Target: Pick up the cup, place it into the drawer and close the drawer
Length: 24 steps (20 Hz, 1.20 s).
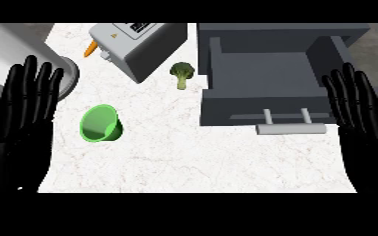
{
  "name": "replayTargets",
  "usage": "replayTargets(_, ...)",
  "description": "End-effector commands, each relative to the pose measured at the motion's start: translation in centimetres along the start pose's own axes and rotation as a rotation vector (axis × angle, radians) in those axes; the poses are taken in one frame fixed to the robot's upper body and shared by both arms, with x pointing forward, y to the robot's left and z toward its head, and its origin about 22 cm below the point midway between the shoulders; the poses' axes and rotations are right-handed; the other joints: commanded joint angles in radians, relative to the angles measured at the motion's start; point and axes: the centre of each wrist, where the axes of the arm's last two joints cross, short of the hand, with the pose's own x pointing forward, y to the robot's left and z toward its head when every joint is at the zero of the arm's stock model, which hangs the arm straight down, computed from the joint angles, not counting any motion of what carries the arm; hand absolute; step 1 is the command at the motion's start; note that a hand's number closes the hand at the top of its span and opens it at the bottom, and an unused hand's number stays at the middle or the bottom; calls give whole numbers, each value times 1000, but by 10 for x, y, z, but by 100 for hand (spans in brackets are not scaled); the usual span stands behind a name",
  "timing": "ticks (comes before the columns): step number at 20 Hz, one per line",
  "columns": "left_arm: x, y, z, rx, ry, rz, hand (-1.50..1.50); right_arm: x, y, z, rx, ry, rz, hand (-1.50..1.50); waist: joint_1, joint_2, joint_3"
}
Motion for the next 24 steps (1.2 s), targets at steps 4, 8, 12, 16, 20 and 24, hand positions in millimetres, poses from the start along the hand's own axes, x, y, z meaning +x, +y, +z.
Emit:
replayTargets(4, -9, 39, 3, -301, -14, 165, -150, 3, -6, 2, -27, -48, -2, -150, 19, -9, 5)
replayTargets(8, -43, 61, 9, -291, 226, 350, -150, -14, 4, -6, 73, 98, -32, -150, 28, 1, 4)
replayTargets(12, -71, 96, 5, -307, 245, 396, -150, -17, -10, -21, 101, 94, -48, -150, 21, -4, 6)
replayTargets(16, -89, 110, -29, -316, 304, 362, -150, -28, -4, -36, 106, 117, -56, -150, 15, -6, 7)
replayTargets(20, -124, 107, -3, -309, 351, 318, -150, -17, -18, -24, 112, 90, -48, -150, 12, -7, 7)
replayTargets(24, -132, 134, -7, -283, 399, 299, -150, -13, -8, -48, 125, 62, -40, -150, 15, -7, 7)
